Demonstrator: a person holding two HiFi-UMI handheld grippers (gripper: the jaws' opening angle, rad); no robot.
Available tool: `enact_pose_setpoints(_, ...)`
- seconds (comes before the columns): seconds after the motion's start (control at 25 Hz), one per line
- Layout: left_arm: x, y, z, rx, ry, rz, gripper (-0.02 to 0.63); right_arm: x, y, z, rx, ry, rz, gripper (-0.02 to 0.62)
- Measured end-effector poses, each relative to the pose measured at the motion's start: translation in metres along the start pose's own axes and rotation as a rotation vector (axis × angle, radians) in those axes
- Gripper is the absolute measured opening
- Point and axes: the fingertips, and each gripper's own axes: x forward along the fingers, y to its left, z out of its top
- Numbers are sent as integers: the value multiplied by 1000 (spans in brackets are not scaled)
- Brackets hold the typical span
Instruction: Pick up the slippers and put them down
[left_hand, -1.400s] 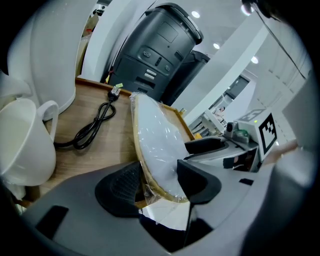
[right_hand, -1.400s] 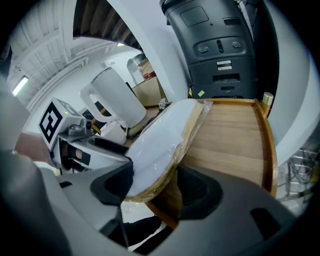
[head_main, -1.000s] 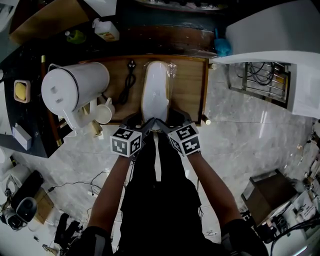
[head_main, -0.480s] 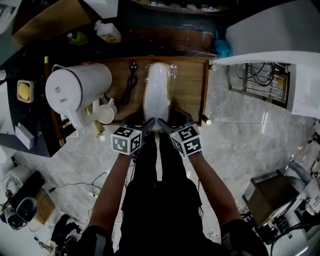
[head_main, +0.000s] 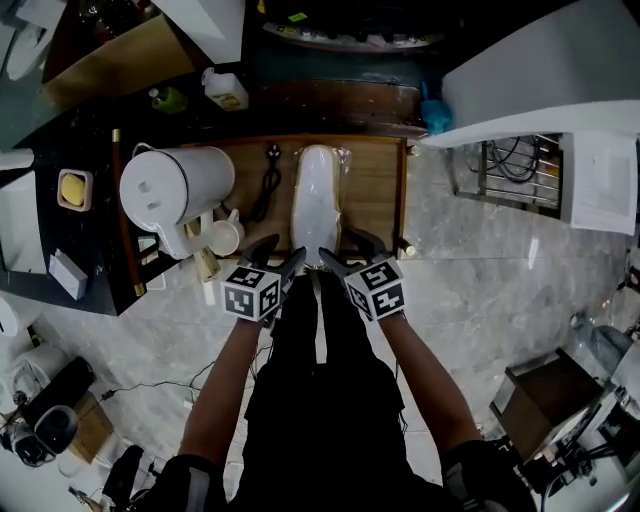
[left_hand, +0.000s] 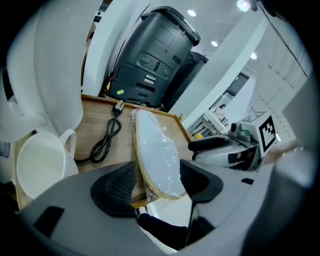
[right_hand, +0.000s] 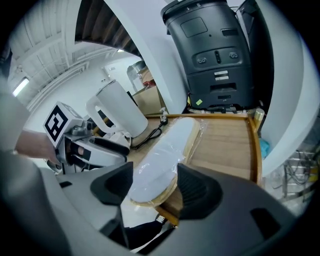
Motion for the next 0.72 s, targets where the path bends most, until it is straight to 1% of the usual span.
enact_pose_setpoints(0.12, -10, -13, 8, 18, -15, -27, 270, -11, 10, 6, -10, -11, 15, 278)
enact_pose_setpoints(0.2, -17, -24, 14, 32, -21, -52, 268, -19, 17, 9, -23, -19, 27, 264)
enact_pose_setpoints(0.28, -24, -35, 21, 48, -26, -81, 268, -29, 24, 15, -36, -37, 33, 225)
enact_pose_setpoints(0.44, -42, -54, 39, 80, -55, -127, 258, -52, 38, 33, -53, -96, 36, 118)
enact_pose_setpoints(0.6, -63, -68, 58, 91, -108, -158, 195, -69, 48, 47, -73, -130, 29, 38)
enact_pose_setpoints(0.72, -76, -77, 63, 84, -131, -183, 103, -80, 60, 56, -92, -150, 52, 9)
